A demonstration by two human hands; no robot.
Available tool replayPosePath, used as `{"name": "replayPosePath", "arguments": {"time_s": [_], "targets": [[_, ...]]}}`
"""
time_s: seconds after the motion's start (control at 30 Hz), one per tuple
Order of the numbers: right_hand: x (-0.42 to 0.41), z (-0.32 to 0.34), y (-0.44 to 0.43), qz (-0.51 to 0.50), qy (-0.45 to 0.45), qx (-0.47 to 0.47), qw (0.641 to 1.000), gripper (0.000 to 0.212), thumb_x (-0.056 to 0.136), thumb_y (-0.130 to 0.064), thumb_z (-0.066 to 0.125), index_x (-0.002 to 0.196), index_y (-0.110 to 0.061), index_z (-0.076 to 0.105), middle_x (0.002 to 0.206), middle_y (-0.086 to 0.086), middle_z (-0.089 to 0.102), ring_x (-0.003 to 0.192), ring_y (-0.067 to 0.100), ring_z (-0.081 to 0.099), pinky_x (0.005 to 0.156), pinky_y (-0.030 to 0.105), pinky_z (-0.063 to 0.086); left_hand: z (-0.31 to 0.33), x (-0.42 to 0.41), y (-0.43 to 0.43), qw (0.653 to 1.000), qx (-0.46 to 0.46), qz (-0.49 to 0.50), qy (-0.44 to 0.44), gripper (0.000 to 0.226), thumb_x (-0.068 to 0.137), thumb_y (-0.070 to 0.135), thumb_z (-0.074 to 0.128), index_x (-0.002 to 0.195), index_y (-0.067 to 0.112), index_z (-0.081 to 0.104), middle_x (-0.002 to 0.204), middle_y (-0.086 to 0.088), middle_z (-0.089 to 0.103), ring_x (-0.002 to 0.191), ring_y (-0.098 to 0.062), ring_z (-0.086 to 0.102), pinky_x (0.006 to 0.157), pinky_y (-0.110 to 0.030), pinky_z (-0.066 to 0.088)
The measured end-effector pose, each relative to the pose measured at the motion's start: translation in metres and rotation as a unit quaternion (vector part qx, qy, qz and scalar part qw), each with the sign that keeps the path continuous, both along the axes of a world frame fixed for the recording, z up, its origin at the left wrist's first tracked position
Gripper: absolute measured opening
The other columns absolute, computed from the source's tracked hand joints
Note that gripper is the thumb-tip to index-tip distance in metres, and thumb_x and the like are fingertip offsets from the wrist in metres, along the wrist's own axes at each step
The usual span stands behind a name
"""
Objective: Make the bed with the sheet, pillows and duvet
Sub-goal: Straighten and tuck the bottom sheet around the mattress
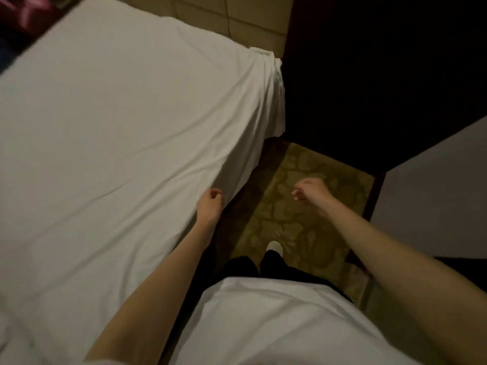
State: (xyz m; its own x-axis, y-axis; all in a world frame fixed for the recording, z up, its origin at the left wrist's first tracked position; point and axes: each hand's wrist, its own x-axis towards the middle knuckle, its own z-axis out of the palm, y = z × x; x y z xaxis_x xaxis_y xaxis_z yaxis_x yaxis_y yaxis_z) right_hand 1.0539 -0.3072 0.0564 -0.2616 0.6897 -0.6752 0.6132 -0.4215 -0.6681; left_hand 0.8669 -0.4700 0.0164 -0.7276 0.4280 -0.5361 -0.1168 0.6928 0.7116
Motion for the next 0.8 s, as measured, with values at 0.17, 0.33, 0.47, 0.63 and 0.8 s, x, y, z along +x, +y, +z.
{"name": "replayPosePath", "arguments": {"time_s": [0.17,0.33,0.47,0.63,0.8], "targets": [[-0.039,0.001,0.085,0.032,-0.005,-0.002,0.999,0.014,0.096,-0.009,0.047,0.088,-0.008,0.058,0.073,0.007,0.059,0.059,0.014,0.054,0.051,0.022,0.04,0.007,-0.024,0.07,0.999,0.01,0.042,-0.017,0.013,0.092,0.009,0.047,0.096,0.012,0.059,0.092,-0.011,0.066,0.077,-0.02,0.059,0.073,-0.031,0.048],[-0.095,-0.02,0.163,0.041,0.008,-0.019,0.999,0.015,0.095,-0.008,0.049,0.083,-0.011,0.057,0.072,0.007,0.06,0.058,0.014,0.054,0.051,0.023,0.041,-0.01,-0.067,0.139,1.0,-0.015,0.028,0.001,0.011,0.092,0.011,0.05,0.099,0.013,0.058,0.101,-0.011,0.067,0.093,-0.026,0.063,0.088,-0.041,0.052],[-0.142,-0.043,0.223,0.043,-0.006,-0.019,0.999,0.011,0.094,-0.009,0.05,0.086,-0.012,0.057,0.072,0.005,0.059,0.06,0.013,0.055,0.054,0.024,0.042,-0.035,-0.106,0.2,0.999,-0.023,0.029,0.002,0.021,0.093,0.012,0.048,0.11,0.008,0.058,0.109,-0.009,0.064,0.095,-0.024,0.061,0.082,-0.036,0.049],[-0.196,-0.066,0.3,0.062,-0.043,-0.022,0.997,0.006,0.096,-0.013,0.049,0.097,-0.012,0.055,0.087,0.006,0.058,0.075,0.017,0.056,0.059,0.025,0.044,-0.051,-0.142,0.277,0.998,-0.06,-0.011,0.015,0.027,0.092,0.011,0.048,0.118,0.004,0.055,0.113,-0.01,0.059,0.097,-0.022,0.055,0.082,-0.03,0.042],[-0.246,-0.11,0.364,0.092,-0.104,-0.017,0.99,0.034,0.095,-0.023,0.053,0.126,-0.01,0.046,0.117,0.01,0.054,0.102,0.025,0.057,0.079,0.036,0.051,-0.084,-0.154,0.325,0.981,-0.124,-0.128,0.08,0.036,0.092,0.019,0.054,0.125,0.006,0.049,0.125,-0.014,0.049,0.109,-0.03,0.052,0.091,-0.04,0.045]]}}
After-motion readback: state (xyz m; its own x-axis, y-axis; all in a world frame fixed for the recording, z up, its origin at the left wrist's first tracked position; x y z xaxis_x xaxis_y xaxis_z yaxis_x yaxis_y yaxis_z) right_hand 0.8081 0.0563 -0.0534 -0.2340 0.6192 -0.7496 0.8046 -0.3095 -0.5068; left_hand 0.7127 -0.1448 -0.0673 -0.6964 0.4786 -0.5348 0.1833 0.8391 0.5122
